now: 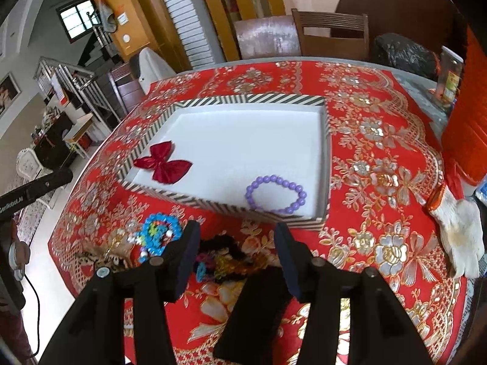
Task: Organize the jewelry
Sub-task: 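Grasp the leopard-print bow clip with the left tool while the right tool grasps the blue bracelet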
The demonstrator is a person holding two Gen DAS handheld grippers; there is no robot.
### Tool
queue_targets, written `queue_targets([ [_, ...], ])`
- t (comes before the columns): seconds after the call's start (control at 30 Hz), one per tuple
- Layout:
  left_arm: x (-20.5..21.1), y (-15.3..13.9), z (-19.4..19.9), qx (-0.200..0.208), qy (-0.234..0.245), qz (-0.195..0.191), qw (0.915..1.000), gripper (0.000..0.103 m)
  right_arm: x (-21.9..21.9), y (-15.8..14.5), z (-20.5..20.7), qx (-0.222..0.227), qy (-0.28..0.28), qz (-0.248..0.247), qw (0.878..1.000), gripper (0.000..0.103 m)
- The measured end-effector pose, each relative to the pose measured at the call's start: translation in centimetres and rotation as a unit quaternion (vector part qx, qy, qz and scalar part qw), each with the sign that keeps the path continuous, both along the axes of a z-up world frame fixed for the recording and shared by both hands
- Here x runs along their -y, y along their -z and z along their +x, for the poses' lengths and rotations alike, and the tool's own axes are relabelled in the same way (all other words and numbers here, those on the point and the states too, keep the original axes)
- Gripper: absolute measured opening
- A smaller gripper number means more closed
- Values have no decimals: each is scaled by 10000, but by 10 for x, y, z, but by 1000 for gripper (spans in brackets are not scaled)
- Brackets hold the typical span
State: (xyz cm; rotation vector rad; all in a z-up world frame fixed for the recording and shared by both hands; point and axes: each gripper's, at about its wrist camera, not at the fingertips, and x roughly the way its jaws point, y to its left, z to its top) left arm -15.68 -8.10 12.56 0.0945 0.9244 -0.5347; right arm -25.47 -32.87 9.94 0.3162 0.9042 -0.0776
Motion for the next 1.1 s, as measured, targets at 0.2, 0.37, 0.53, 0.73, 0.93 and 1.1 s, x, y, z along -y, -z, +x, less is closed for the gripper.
queue_targets([
  [0.2, -14, 22, -18, -410, 76, -11, 9991, 36, -6, 1, -3, -33, -76, 59, 9999, 55],
  [0.37, -25, 39, -37, -688, 90, -9, 9976, 36, -14, 2, -1, -68, -212, 66, 9997, 55],
  [0.53, -28, 64, -55, -899, 105, 219, 9957, 36, -26, 5, 5, -57, -478, 104, 9988, 55],
  [0.73, -33, 87, -63, -893, -163, 462, 9948, 36, -53, 21, 28, -215, -1050, -84, 9942, 50],
  [0.93, -32, 96, -52, -980, -388, 303, 9940, 36, -67, 44, 59, -482, -1390, -64, 9891, 29],
  [1.1, -25, 102, -48, -977, -425, 307, 9938, 36, -71, 58, 73, -613, -1520, 55, 9865, 29],
])
